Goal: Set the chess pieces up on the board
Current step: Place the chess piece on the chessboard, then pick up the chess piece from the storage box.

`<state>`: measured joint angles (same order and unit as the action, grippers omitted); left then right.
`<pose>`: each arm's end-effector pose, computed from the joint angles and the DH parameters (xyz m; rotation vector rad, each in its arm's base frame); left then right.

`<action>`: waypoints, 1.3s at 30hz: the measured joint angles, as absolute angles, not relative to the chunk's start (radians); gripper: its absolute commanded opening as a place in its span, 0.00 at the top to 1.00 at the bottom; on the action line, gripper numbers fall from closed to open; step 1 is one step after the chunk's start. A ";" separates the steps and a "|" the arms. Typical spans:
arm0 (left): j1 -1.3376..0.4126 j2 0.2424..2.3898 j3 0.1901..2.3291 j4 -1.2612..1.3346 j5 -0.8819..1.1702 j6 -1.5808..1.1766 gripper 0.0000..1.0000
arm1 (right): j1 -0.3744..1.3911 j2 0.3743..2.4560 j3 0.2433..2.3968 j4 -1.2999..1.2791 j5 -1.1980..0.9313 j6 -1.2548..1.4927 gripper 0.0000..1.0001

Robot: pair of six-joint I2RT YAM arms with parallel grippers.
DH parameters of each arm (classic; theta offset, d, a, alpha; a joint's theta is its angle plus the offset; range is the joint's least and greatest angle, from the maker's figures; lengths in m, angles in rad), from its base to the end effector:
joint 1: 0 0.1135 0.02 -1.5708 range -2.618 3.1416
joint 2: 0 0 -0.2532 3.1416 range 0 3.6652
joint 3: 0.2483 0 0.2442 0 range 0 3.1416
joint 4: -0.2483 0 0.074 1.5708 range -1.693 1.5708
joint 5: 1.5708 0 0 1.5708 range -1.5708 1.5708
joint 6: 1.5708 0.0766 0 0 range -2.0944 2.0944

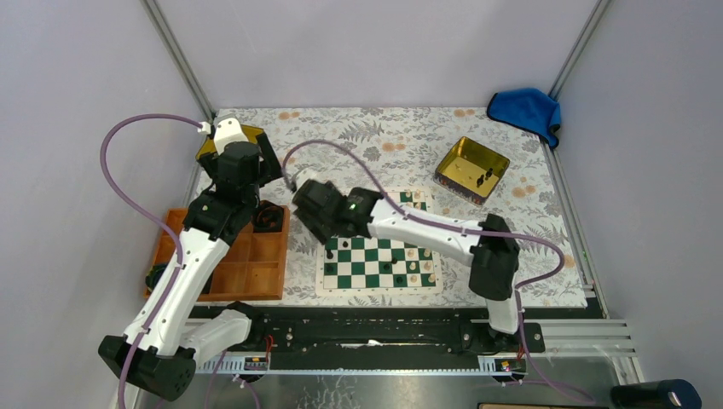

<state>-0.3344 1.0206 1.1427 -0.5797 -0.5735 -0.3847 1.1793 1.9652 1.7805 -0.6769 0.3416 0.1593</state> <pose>0.2397 -0.0393 0.3566 -0.4005 1.9111 0.1096 0.1978 0.4119 0.2519 -1.0267 2.1460 0.2242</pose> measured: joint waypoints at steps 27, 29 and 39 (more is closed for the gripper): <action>-0.334 1.003 1.110 -0.575 -0.566 -0.365 0.01 | 0.152 2.033 1.781 -0.638 0.522 0.432 0.25; -0.334 1.003 1.110 -0.576 -0.566 -0.359 0.01 | 0.125 2.057 1.775 -0.640 0.504 0.455 0.25; -0.334 1.003 1.110 -0.575 -0.566 -0.341 0.01 | 0.086 2.106 1.716 -0.638 0.432 0.525 0.29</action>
<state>-0.3344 1.0031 1.1099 -0.5755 -0.5659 -0.3408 0.0864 2.1063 1.7161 -0.6376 0.4324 0.5255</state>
